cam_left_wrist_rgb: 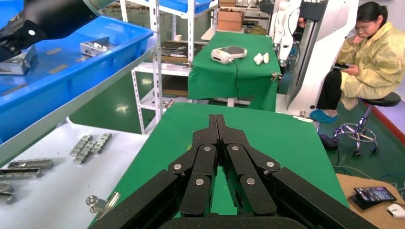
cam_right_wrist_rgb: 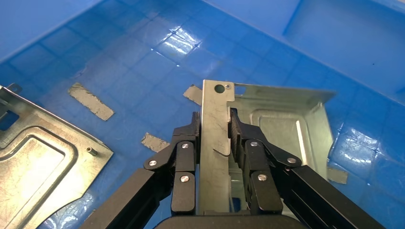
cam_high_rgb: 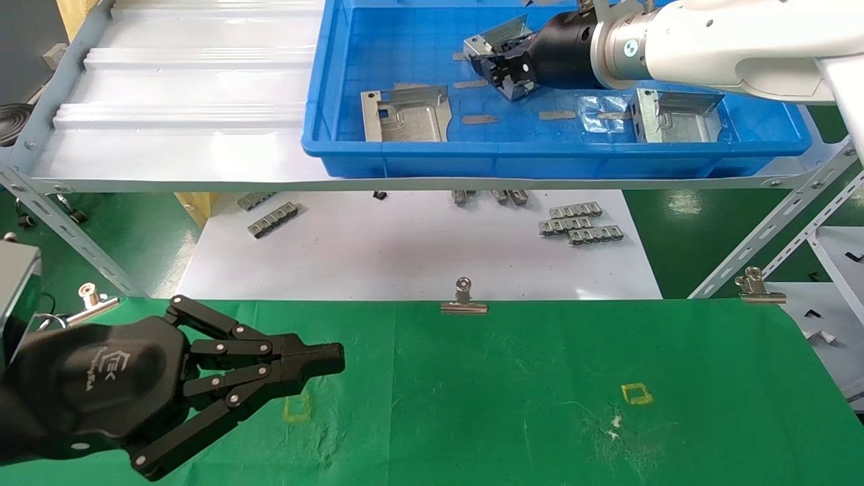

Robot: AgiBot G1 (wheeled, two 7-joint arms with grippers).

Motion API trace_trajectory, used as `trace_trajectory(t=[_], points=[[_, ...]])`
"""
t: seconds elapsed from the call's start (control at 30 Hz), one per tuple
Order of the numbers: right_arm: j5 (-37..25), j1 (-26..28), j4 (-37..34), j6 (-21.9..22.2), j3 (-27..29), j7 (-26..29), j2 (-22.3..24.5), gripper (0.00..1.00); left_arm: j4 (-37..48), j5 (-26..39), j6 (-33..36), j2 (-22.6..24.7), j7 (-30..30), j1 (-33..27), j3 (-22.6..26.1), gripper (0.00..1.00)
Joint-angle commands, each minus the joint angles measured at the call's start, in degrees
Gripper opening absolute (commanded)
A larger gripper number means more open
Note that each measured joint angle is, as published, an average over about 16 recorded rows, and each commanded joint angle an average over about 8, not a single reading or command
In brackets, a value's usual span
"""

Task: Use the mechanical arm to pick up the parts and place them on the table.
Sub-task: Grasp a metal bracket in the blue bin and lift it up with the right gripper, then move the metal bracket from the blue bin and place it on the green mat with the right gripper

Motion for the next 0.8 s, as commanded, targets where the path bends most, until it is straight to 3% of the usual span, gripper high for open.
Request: trace_trajectory(t=[0.03,0.23,0.43,0.63,0.8], points=[[-0.1,0.2,-0.3,0.1,-0.2,0.0,-0.2,0.0,0.0,0.0,0.0,0.0,0.0,0.0,0.0,0.0],[2.7,1.2,2.6,-2.0,1.3,-1.6,1.7,0.0,0.0,0.0,0.0,0.0,0.0,0.0,0.0,0.0],[6.6,2.2,9.8,-8.9,3.1,-4.4,6.6,0.0,0.0,0.0,0.0,0.0,0.0,0.0,0.0,0.0],[10.4,2.1,19.6,-16.7,4.9,-3.8,13.9,0.0,0.0,0.0,0.0,0.0,0.0,0.0,0.0,0.0],[14.4,-0.9,32.1,-22.2,6.6,-0.1,21.9,0.0,0.0,0.0,0.0,0.0,0.0,0.0,0.0,0.0]])
